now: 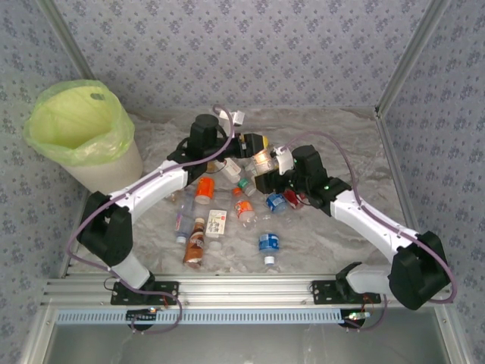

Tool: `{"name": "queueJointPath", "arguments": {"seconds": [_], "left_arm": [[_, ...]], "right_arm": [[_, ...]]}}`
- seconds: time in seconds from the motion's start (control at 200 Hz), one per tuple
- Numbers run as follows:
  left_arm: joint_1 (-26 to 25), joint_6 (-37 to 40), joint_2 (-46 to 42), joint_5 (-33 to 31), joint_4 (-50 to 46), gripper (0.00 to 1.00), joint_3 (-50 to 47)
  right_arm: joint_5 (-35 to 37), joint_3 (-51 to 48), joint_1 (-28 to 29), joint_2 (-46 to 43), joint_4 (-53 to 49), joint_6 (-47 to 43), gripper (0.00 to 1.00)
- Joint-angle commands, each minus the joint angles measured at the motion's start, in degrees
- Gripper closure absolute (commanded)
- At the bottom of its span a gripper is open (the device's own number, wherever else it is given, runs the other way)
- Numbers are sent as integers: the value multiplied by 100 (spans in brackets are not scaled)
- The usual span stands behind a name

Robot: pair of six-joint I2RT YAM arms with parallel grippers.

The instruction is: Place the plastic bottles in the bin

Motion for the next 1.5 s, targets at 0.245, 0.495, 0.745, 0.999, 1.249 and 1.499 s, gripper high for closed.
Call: {"name": "queueJointPath", "arguments": {"seconds": [0.245,0.495,0.745,0.999,1.249,1.499], "left_arm": [[16,1294,-451,-838,-693,62,74],[787,1552,-989,-818,-1582,78,542],[1189,2839,-1658,-2178,-2328,88,1112],[1638,3654,-1693,-3420,-2643,86,2128],[2617,3600,-1347,-4474,-2996,83,3102],[3698,3352,-1107,-4975,-3062,83,3316]], "right_arm": [[930,-9,-123,-1009,-248,-564,0],[2648,-174,-136,-1741,-52,-183,0],[3126,177,-132,-1576,-196,341,0],[3079,264,-140,-1262,123,369,0],[3008,585,-81,-975,-317,93,0],[3076,591,-74,-965,-477,94,0]]}}
